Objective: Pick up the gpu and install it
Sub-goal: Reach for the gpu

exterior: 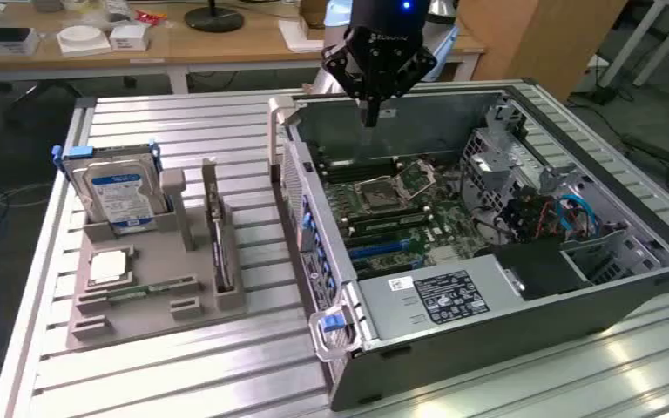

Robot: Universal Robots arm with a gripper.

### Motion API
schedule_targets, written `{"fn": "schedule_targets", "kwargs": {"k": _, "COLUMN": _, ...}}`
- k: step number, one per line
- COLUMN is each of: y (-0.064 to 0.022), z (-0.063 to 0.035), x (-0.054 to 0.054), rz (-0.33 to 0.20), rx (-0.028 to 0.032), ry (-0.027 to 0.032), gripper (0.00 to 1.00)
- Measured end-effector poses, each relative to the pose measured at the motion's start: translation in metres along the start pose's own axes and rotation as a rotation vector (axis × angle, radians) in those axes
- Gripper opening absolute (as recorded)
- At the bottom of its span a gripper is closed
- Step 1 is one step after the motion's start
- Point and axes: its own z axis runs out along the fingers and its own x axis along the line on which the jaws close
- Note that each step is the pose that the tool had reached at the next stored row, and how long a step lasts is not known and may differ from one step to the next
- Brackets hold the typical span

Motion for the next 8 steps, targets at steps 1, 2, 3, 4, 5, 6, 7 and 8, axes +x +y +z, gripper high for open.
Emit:
{"fn": "schedule_targets", "kwargs": {"k": 1, "y": 0.0000, "z": 0.0000, "x": 0.0000, "rz": 0.000, "rx": 0.0001, "ry": 0.0000, "gripper": 0.10}}
{"fn": "schedule_targets", "kwargs": {"k": 2, "y": 0.0000, "z": 0.0000, "x": 0.0000, "rz": 0.000, "rx": 0.0000, "ry": 0.0000, "gripper": 0.10}}
{"fn": "schedule_targets", "kwargs": {"k": 3, "y": 0.0000, "z": 0.0000, "x": 0.0000, "rz": 0.000, "rx": 0.0001, "ry": 0.0000, "gripper": 0.10}}
{"fn": "schedule_targets", "kwargs": {"k": 4, "y": 0.0000, "z": 0.0000, "x": 0.0000, "rz": 0.000, "rx": 0.0000, "ry": 0.0000, "gripper": 0.10}}
{"fn": "schedule_targets", "kwargs": {"k": 5, "y": 0.0000, "z": 0.0000, "x": 0.0000, "rz": 0.000, "rx": 0.0001, "ry": 0.0000, "gripper": 0.10}}
{"fn": "schedule_targets", "kwargs": {"k": 6, "y": 0.0000, "z": 0.0000, "x": 0.0000, "rz": 0.000, "rx": 0.0000, "ry": 0.0000, "gripper": 0.10}}
{"fn": "schedule_targets", "kwargs": {"k": 7, "y": 0.0000, "z": 0.0000, "x": 0.0007, "rz": 0.000, "rx": 0.0000, "ry": 0.0000, "gripper": 0.10}}
{"fn": "schedule_targets", "kwargs": {"k": 8, "y": -0.0001, "z": -0.0001, "x": 0.0016, "rz": 0.000, "rx": 0.0001, "ry": 0.0000, "gripper": 0.10}}
